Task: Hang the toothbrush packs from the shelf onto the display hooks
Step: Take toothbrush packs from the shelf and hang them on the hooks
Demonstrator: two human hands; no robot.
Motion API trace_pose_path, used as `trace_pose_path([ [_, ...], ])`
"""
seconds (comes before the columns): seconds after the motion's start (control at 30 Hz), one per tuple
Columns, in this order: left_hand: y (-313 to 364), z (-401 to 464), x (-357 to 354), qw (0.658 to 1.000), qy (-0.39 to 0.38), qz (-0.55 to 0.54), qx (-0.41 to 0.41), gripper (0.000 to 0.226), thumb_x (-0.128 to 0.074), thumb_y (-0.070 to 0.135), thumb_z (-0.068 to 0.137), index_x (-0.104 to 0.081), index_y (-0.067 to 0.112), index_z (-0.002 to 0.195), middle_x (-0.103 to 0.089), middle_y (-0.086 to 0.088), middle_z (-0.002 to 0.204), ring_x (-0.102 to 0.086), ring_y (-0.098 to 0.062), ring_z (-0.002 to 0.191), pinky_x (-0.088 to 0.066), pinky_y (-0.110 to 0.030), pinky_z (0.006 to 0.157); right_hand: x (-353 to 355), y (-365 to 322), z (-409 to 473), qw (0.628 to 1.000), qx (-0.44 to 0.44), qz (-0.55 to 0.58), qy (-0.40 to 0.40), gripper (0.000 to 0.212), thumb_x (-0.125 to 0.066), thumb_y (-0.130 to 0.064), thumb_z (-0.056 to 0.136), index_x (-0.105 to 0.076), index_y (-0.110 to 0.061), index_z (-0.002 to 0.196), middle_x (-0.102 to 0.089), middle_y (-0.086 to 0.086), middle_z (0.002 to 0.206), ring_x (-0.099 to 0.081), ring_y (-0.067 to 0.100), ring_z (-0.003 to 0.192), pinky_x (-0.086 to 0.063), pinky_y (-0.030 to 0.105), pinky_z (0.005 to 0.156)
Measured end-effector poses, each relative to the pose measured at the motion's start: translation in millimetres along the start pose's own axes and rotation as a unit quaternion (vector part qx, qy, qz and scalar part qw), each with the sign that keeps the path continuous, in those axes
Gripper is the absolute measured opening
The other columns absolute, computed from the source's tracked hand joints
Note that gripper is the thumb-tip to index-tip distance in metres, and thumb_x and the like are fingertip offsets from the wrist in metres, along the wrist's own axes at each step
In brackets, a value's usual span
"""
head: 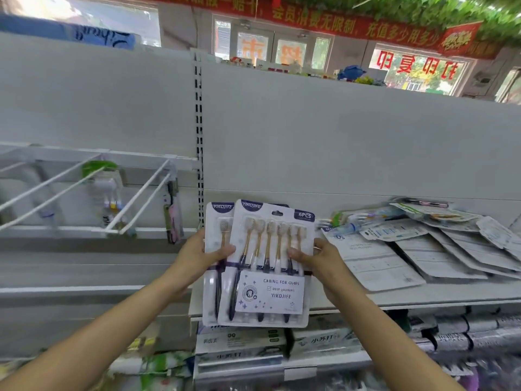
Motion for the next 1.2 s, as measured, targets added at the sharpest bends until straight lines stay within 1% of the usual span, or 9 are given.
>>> trace_pose_path([
  [0.13,-6,-15,28,0.999,-0.036,0.001,-0.009,0.030,-0.070,0.023,0.086,-0.062,0.030,0.114,-0.075,0.015,0.104,-0.072,-0.004,0.093,-0.057,-0.022,0.070,-21,1,-21,1.000,0.006,-0.004,0.011,0.028,-0.083,-0.004,0.075,-0.070,-0.006,0.100,-0.078,0.011,0.093,-0.076,0.028,0.084,-0.060,0.036,0.067],
  [0.27,-22,-30,70,0.999,-0.036,0.024,-0.005,0.034,-0.076,0.013,0.083,-0.067,0.022,0.114,-0.076,0.007,0.106,-0.072,-0.012,0.098,-0.057,-0.031,0.082,-54,-1,-56,1.000,0.014,-0.013,0.019,0.029,-0.083,-0.003,0.073,-0.072,-0.003,0.100,-0.078,0.010,0.089,-0.076,0.024,0.079,-0.058,0.028,0.061],
  [0.37,-31,-45,103,0.998,-0.041,0.041,0.002,0.035,-0.079,0.003,0.078,-0.068,0.024,0.103,-0.077,0.016,0.093,-0.072,-0.003,0.086,-0.054,-0.016,0.071,-89,3,-86,1.000,0.003,-0.002,0.021,0.030,-0.083,-0.003,0.073,-0.072,-0.003,0.101,-0.078,0.010,0.091,-0.076,0.026,0.084,-0.062,0.034,0.071],
  [0.43,-35,-56,125,0.998,-0.048,0.050,0.005,0.035,-0.079,0.001,0.077,-0.068,0.022,0.102,-0.077,0.014,0.091,-0.071,-0.002,0.084,-0.053,-0.015,0.068,-115,9,-105,1.000,-0.003,0.007,0.022,0.032,-0.083,-0.003,0.073,-0.071,-0.004,0.103,-0.078,0.010,0.093,-0.076,0.027,0.087,-0.062,0.037,0.076],
  [0.57,-46,-77,178,0.999,-0.028,0.034,0.026,0.034,-0.079,-0.002,0.075,-0.068,0.018,0.101,-0.077,0.004,0.090,-0.072,-0.011,0.087,-0.057,-0.024,0.073,-169,15,-135,0.999,0.002,0.022,0.029,0.033,-0.082,-0.001,0.074,-0.070,-0.008,0.104,-0.079,0.007,0.092,-0.076,0.021,0.082,-0.059,0.025,0.063],
  [0.67,-50,-93,216,0.998,-0.016,0.039,0.037,0.035,-0.078,0.001,0.077,-0.068,0.013,0.108,-0.076,-0.004,0.100,-0.072,-0.021,0.094,-0.056,-0.036,0.081,-207,19,-147,0.999,-0.002,0.034,0.017,0.033,-0.082,-0.001,0.074,-0.071,-0.005,0.105,-0.078,0.010,0.094,-0.076,0.025,0.086,-0.060,0.026,0.065],
  [0.8,-48,-111,264,0.998,0.023,0.041,0.038,0.032,-0.076,0.005,0.080,-0.067,0.015,0.110,-0.075,0.002,0.100,-0.070,-0.012,0.092,-0.053,-0.029,0.075,-249,17,-147,1.000,0.005,-0.001,-0.010,0.030,-0.084,-0.006,0.074,-0.073,0.000,0.102,-0.078,0.011,0.095,-0.075,0.027,0.090,-0.061,0.034,0.077],
  [0.97,-52,-141,329,0.993,0.100,0.032,0.048,0.034,-0.079,0.004,0.078,-0.067,0.021,0.106,-0.075,0.000,0.101,-0.070,-0.016,0.093,-0.054,-0.036,0.083,-299,7,-147,0.998,0.013,-0.007,-0.059,0.029,-0.082,-0.004,0.075,-0.073,-0.004,0.102,-0.078,0.006,0.094,-0.075,0.021,0.089,-0.060,0.029,0.075],
  [1.2,-55,-189,413,0.986,0.155,0.051,0.037,0.034,-0.076,0.001,0.079,-0.065,0.025,0.100,-0.073,0.026,0.076,-0.067,0.010,0.073,-0.047,-0.013,0.065,-372,-3,-163,0.994,0.038,0.023,-0.102,0.028,-0.077,0.003,0.078,-0.071,-0.003,0.105,-0.078,0.004,0.096,-0.075,0.014,0.087,-0.056,0.018,0.067],
])
Point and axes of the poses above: each hand's wrist, its own z-axis towards the middle knuckle, its own x-axis out of the back of the hand, y = z × x, the point moved 7 cm from there along z, towards the middle knuckle
